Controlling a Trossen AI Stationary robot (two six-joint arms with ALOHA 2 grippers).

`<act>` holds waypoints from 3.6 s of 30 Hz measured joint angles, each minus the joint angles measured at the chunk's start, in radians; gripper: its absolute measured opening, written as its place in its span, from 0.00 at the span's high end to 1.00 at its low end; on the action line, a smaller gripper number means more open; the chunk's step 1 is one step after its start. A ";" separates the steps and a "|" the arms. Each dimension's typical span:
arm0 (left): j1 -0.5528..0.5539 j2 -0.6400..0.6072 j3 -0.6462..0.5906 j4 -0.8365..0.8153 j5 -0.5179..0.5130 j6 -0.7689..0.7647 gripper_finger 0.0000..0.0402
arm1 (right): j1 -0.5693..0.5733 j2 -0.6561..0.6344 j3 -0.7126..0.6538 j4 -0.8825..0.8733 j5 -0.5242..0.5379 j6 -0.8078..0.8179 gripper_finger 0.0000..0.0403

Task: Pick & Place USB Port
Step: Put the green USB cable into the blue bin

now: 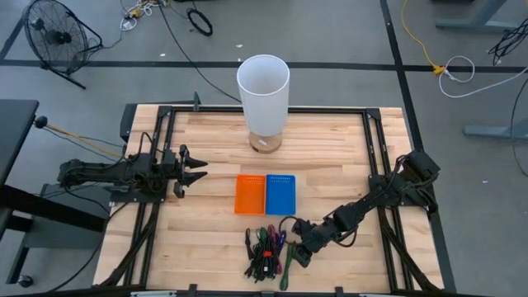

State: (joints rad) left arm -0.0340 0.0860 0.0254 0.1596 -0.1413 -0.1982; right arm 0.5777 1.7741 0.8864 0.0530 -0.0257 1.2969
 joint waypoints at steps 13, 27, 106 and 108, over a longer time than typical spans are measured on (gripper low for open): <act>0.000 0.000 0.000 0.000 0.000 0.001 0.58 | 0.017 0.000 0.000 -0.009 0.003 0.037 0.56; 0.000 0.000 0.000 -0.002 0.000 0.000 0.58 | 0.011 0.090 0.000 0.076 0.065 0.122 0.56; 0.000 -0.001 0.000 -0.046 -0.042 -0.008 0.58 | -0.494 -0.162 0.000 -0.102 0.134 -0.545 1.00; 0.000 -0.001 0.000 -0.047 -0.042 -0.008 0.58 | -0.497 -0.157 0.000 -0.102 0.121 -0.546 1.00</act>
State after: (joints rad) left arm -0.0338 0.0853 0.0254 0.1127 -0.1829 -0.2066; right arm 0.0805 1.6167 0.8860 -0.0495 0.0954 0.7513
